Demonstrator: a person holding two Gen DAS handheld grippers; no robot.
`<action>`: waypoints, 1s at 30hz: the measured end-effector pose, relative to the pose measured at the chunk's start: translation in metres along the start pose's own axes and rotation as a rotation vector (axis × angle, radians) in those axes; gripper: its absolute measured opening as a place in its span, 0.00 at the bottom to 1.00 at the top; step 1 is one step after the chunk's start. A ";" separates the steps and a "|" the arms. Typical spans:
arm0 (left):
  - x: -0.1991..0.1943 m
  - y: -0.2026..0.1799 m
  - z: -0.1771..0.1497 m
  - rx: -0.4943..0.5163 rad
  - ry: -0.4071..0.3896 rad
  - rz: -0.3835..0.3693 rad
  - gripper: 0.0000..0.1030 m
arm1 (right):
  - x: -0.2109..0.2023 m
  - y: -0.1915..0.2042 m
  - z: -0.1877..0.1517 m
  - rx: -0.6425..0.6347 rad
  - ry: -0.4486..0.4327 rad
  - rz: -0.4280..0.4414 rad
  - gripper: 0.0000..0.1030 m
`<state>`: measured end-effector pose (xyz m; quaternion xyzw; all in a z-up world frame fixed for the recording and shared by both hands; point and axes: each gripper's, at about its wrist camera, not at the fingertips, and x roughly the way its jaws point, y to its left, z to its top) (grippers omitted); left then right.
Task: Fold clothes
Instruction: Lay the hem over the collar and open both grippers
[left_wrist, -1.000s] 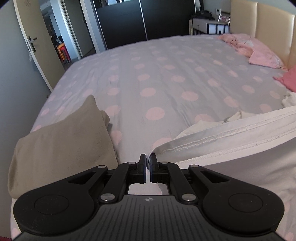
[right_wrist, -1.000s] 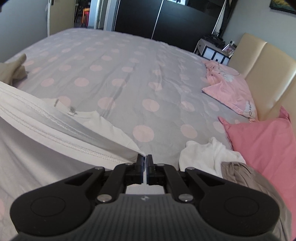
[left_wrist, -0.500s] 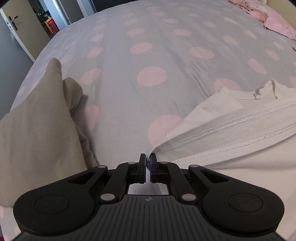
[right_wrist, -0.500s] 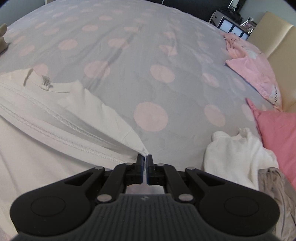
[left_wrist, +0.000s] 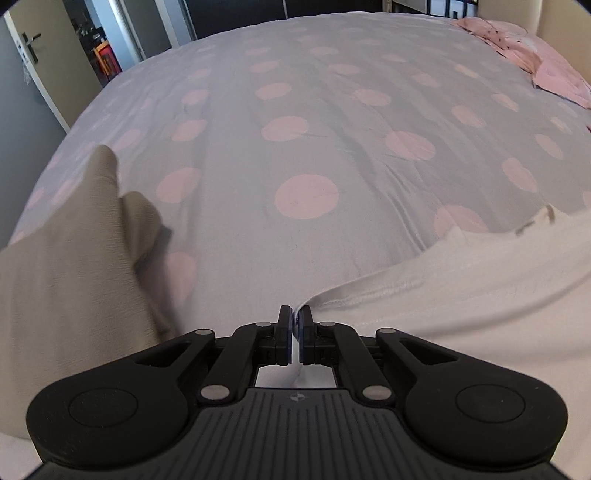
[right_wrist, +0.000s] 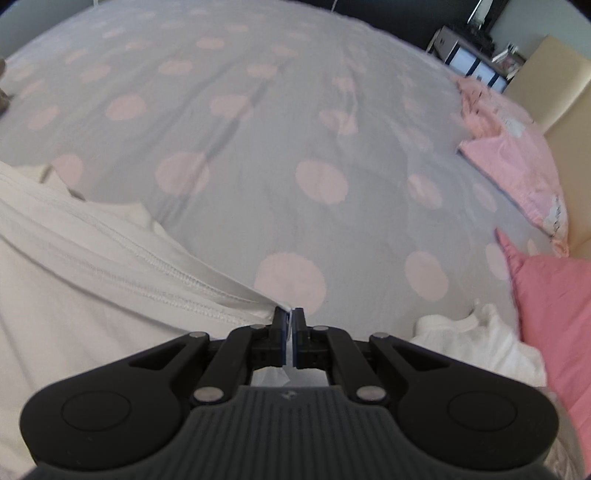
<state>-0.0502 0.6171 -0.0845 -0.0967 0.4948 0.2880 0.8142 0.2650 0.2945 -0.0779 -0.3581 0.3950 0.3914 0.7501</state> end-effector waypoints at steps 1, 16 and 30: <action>0.005 -0.001 0.001 -0.008 -0.006 -0.007 0.01 | 0.009 0.001 -0.002 0.003 0.015 -0.005 0.03; 0.009 0.025 -0.004 -0.173 -0.027 -0.030 0.40 | 0.026 -0.034 -0.038 0.265 -0.043 0.083 0.31; -0.072 0.022 -0.006 -0.208 -0.066 -0.067 0.54 | -0.045 -0.037 -0.059 0.392 -0.153 0.165 0.49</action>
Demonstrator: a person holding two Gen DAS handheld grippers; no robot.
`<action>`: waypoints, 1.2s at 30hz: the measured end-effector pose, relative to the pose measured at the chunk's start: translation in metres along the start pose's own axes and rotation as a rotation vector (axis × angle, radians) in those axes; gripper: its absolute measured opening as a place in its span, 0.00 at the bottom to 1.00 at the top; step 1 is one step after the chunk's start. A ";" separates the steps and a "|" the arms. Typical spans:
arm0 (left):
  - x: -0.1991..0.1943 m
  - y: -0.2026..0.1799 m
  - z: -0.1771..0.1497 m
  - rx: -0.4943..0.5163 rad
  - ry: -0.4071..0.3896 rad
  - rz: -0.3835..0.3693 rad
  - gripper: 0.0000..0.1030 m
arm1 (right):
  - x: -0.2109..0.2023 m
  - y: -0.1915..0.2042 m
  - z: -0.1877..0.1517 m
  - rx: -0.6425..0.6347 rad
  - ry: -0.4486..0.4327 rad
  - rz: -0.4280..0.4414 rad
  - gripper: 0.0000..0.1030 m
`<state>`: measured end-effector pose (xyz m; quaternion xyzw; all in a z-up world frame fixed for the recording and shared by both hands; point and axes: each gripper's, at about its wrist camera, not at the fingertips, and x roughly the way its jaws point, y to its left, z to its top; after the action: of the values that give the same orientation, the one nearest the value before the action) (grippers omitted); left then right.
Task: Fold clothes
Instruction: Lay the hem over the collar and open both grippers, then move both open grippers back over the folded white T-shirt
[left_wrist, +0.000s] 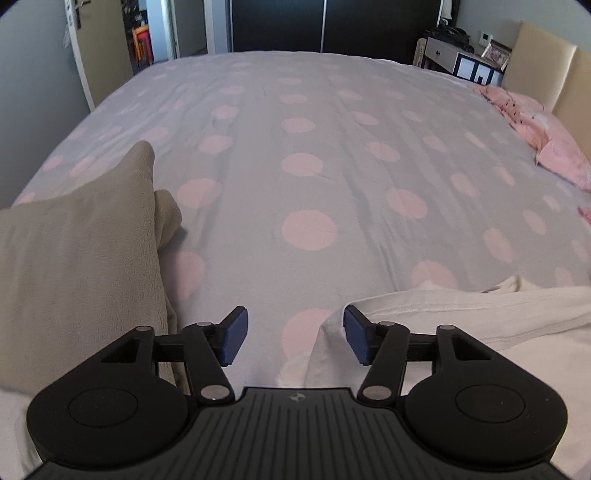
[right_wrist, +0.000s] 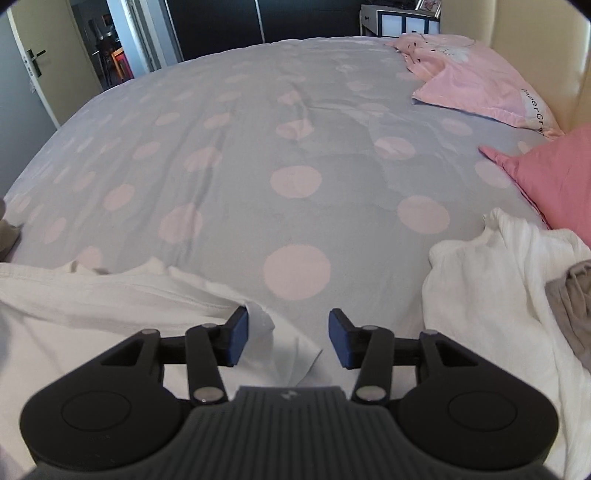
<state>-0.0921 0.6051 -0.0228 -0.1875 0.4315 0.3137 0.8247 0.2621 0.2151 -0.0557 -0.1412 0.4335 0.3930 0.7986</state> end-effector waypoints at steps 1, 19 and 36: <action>-0.006 -0.003 -0.001 0.003 -0.001 0.002 0.54 | -0.005 0.003 -0.003 -0.010 0.000 0.002 0.49; -0.029 -0.037 -0.060 0.152 0.026 -0.034 0.52 | -0.039 0.022 -0.035 -0.035 -0.093 -0.029 0.32; 0.054 -0.040 -0.113 0.145 0.083 -0.084 0.47 | 0.042 0.046 -0.078 -0.137 0.105 0.004 0.26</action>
<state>-0.1086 0.5295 -0.1288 -0.1580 0.4786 0.2390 0.8300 0.1949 0.2219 -0.1296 -0.2150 0.4473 0.4153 0.7624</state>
